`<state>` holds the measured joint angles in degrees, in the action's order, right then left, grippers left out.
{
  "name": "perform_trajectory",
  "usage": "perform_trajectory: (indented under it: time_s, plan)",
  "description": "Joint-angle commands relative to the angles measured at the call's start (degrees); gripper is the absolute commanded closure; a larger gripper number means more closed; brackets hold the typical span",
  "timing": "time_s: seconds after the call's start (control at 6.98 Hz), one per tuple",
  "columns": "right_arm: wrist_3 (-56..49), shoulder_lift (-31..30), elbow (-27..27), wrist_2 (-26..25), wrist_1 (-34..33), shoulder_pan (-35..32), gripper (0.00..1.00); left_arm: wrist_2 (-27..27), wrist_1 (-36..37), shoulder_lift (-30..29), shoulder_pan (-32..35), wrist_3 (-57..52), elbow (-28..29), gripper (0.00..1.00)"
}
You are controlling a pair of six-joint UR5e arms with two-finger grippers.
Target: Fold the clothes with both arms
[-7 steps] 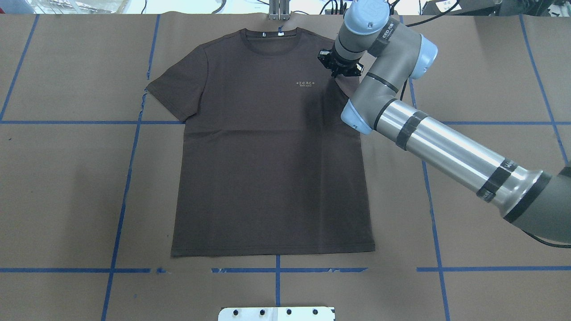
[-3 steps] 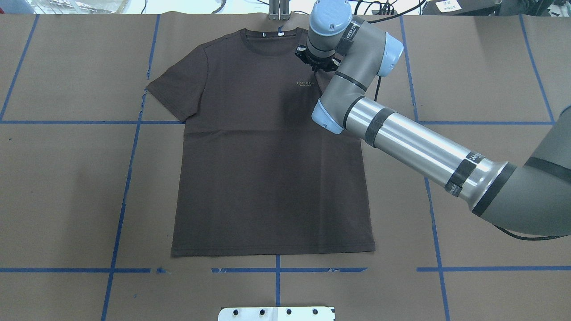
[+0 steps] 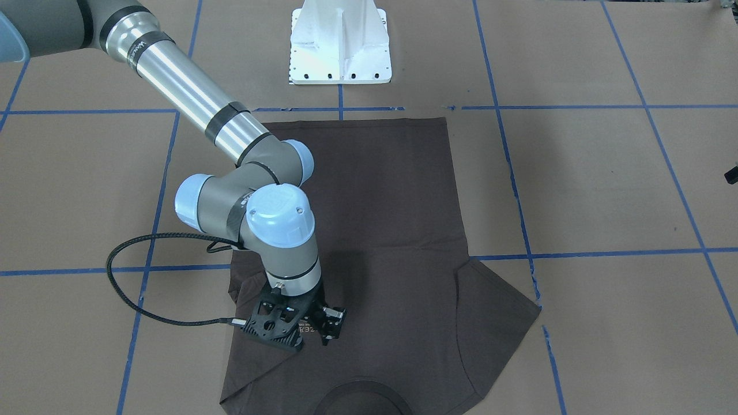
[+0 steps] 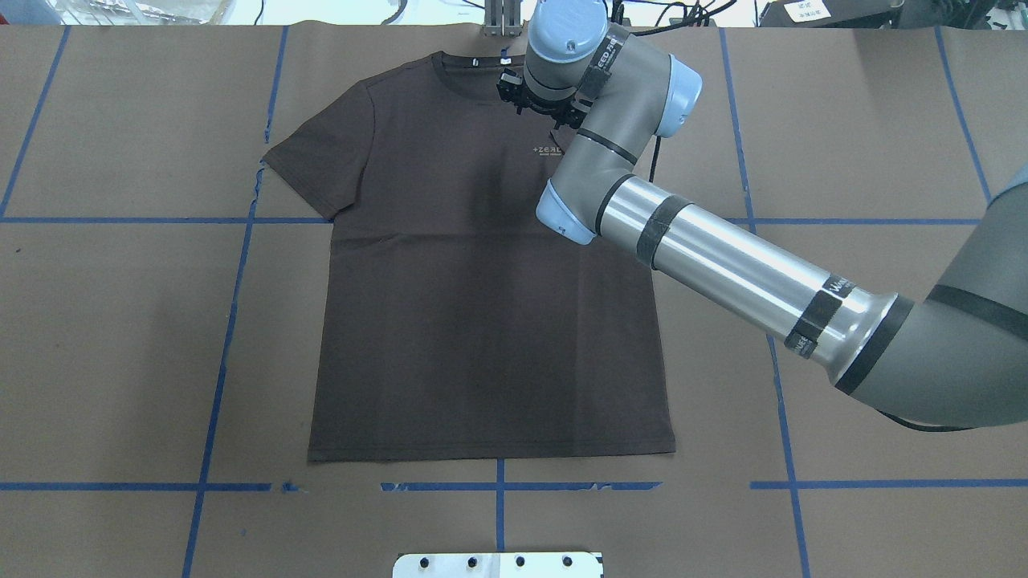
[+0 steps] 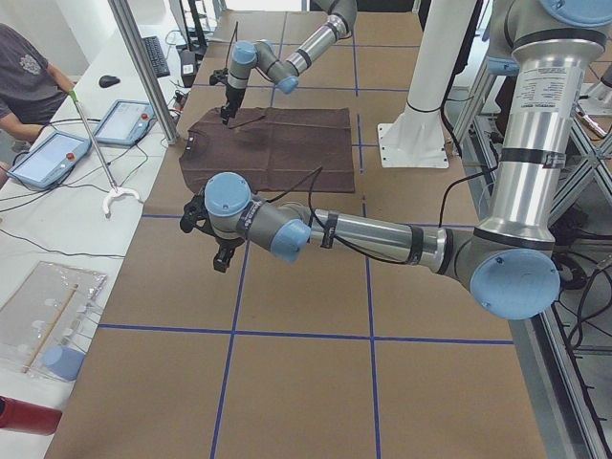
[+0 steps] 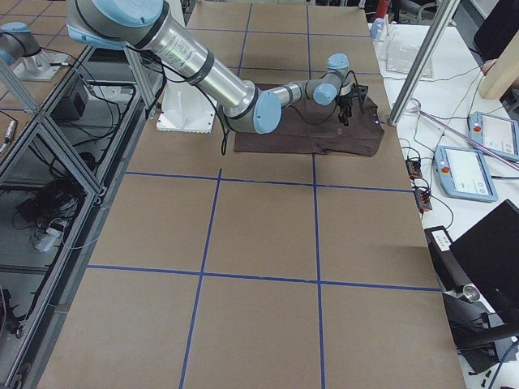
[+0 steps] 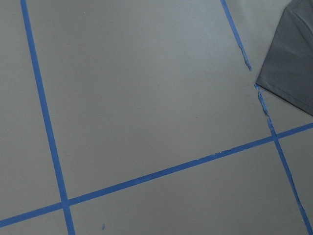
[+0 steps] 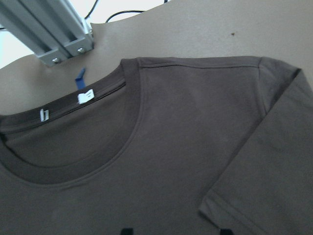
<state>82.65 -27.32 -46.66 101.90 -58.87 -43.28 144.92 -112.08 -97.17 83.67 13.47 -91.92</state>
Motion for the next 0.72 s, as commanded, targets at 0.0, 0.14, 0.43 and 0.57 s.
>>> perform_trajectory:
  time_s: [0.0,0.14,0.43,0.57]
  plan:
    - [3.7,-8.8,-14.3,2.1,0.0,0.1,0.00,-0.7,-12.2,-3.4,-7.3,16.9,1.6,0.00]
    - [3.3,-13.8,-20.0,7.2,0.0,-2.7,0.00,-0.9,-13.6,-7.4,-11.0,23.5,2.3,0.00]
    - [2.7,-25.5,-32.4,15.4,0.2,-7.8,0.00,-8.5,-13.7,-17.0,-19.7,44.1,7.1,0.00]
    - [2.1,-30.4,-37.7,16.4,0.2,-9.9,0.00,-11.6,-13.5,-20.5,-22.8,46.8,10.3,0.00]
